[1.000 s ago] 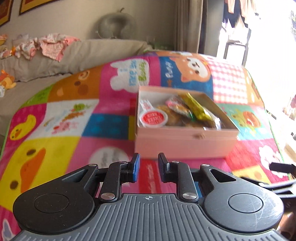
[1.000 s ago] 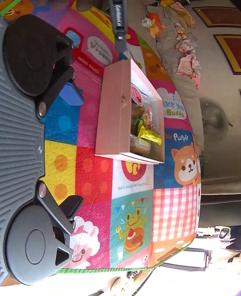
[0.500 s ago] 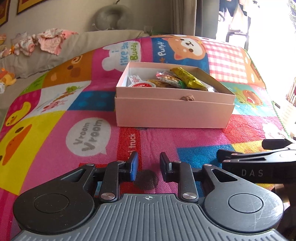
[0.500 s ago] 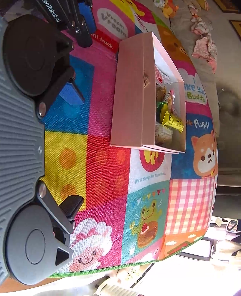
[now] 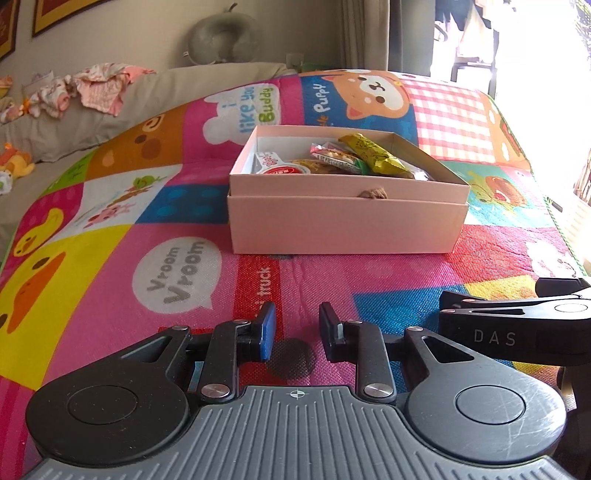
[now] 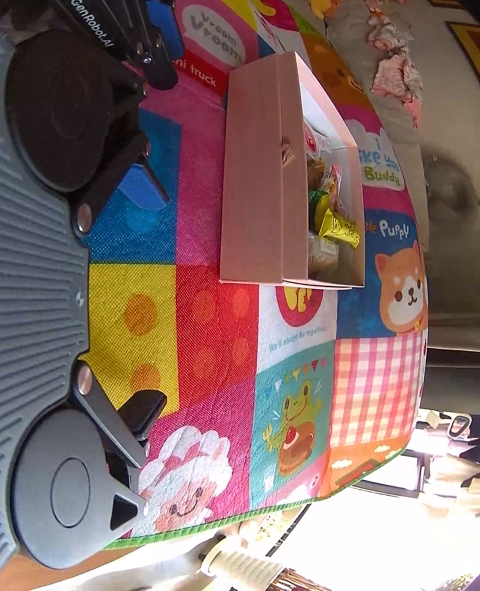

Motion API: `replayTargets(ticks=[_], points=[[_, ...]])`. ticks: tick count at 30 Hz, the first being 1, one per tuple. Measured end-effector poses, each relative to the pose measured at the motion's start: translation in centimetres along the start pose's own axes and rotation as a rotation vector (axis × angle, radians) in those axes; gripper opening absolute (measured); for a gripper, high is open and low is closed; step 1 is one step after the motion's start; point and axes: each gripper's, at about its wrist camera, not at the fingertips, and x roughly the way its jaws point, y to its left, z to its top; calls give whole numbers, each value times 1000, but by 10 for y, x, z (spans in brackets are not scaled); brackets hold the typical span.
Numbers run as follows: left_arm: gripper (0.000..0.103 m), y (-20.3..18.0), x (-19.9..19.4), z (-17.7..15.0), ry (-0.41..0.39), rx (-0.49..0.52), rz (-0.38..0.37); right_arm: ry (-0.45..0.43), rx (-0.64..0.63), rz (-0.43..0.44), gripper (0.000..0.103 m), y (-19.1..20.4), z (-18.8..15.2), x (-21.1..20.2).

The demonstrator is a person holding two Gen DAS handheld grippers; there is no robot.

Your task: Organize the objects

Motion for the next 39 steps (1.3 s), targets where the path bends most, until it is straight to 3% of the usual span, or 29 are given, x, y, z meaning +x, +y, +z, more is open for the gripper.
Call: replayTargets(ticks=[4,9,39], points=[[28,0,0,0,0,0,0,-34,-113,-10,103,9,1,-1],[28,0,-1,0,0,1,1,10,27,107,103,-18,3,6],[28,-1,0,-1,0,9,7,12,-11,116,103,-12,4,7]])
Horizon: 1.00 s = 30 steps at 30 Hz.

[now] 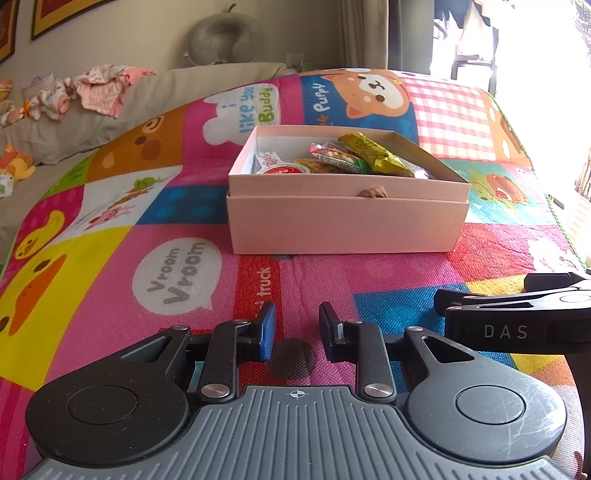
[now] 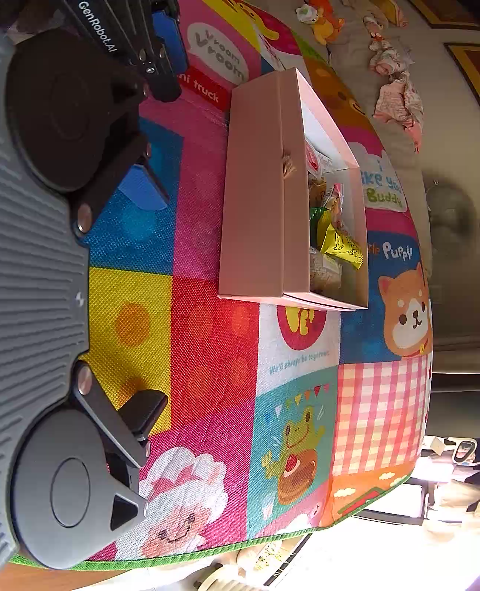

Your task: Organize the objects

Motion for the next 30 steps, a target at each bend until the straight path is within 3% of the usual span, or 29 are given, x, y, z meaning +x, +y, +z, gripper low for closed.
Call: replayTargets(ticks=[6,11,16,21,30], points=[[28,-4,0,0,0,29,22,0,0,0,103,0,0,0],[28,1,-2,-1,0,-19,-13,0,0,0,103,0,0,0],[28,-8,-2,0,-1,37,24,0,0,0,103,0,0,0],[28,5,-2,-1,-2,-23,-17,0,0,0,103,0,0,0],[28,7,-2,0,-2,-40,-27,0,0,0,103,0,0,1]])
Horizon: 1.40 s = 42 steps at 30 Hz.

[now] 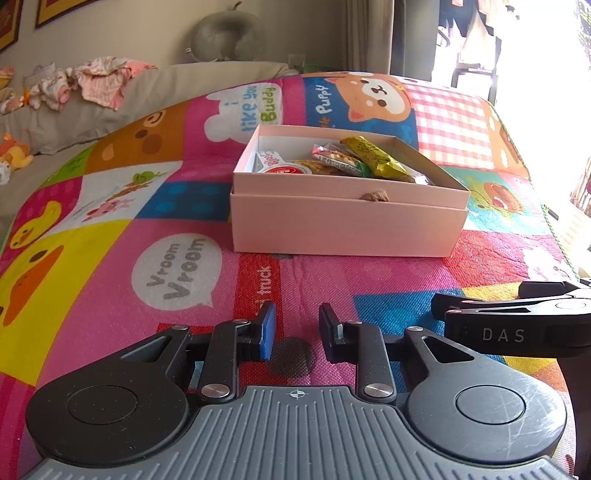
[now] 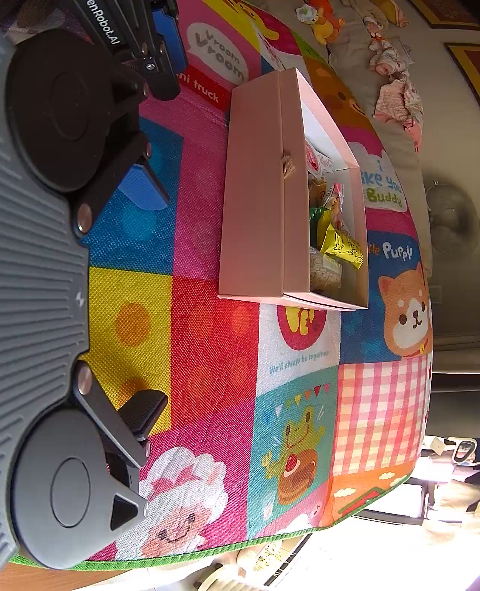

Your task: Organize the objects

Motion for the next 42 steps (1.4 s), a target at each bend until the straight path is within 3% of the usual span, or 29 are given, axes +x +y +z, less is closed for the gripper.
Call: replayTargets(ticks=[5,21,29,36,42], points=[[28,-10,1,0,2,53,39,0,0,-1,103,0,0,0],[28,-8,2,0,2,60,17,0,0,0,103,0,1,-1],[28,-21,5,2,-1,56,100,0,0,0,103,0,1,-1],[28,-5,4,2,-4,-29,37,0,0,0,103,0,1,-1],[28,-2,4,2,-5,-40,24,0,-1,-1,103,0,1,-1]])
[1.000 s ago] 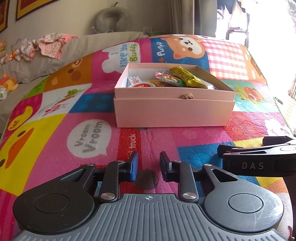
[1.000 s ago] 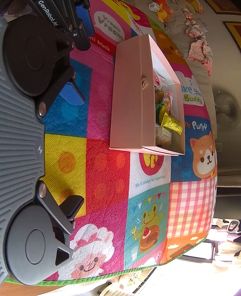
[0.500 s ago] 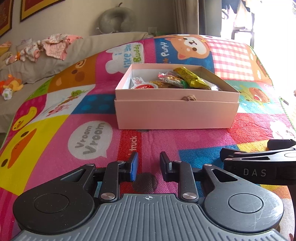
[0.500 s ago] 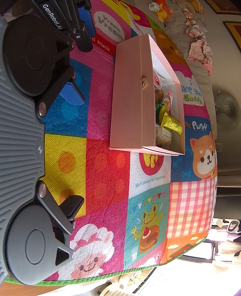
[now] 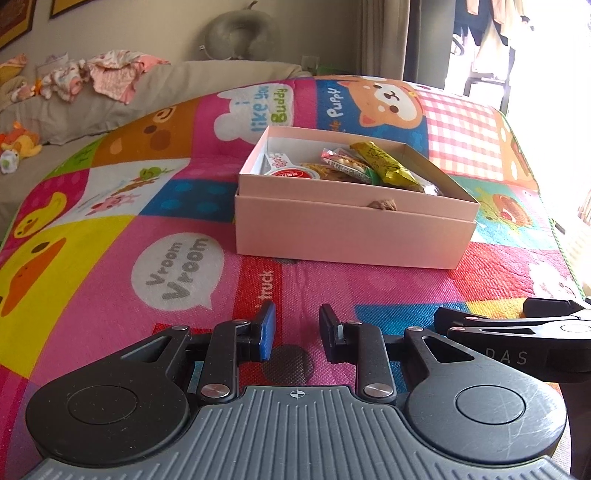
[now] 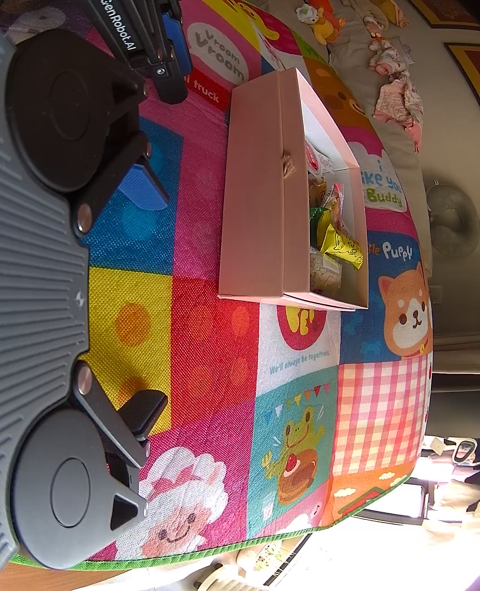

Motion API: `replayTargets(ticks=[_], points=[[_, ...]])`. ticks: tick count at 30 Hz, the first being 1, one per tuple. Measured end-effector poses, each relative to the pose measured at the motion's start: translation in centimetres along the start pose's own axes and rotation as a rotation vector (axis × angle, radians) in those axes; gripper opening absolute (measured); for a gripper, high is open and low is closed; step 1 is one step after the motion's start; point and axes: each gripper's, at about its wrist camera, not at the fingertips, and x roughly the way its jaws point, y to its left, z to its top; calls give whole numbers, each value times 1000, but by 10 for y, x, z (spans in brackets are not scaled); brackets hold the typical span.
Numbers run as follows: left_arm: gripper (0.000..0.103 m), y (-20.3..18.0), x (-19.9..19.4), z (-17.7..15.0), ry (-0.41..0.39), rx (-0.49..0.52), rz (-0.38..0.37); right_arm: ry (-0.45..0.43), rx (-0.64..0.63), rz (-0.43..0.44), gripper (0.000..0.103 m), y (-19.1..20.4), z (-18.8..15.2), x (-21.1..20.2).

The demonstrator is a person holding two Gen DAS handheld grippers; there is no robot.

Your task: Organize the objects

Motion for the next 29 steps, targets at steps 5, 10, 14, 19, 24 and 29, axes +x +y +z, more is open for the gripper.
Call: replayTargets(ticks=[5,10,14,19,24,29], points=[[29,-15,2,0,7,86,56,1,2,1,103,0,0,0],[29,-7,3,1,4,44,27,1,2,1,103,0,0,0],[29,-11,-1,-1,3,68,40,0,2,0,103,-1,-3,-3],[29,-9,0,-1,4,59,29,1,1,1,103,0,-3,-3],[29,-11,0,0,4,66,34,1,1,1,103,-1,-2,-2],[29,-8,1,0,4,57,27,2,1,0,103,-1,-2,-2]])
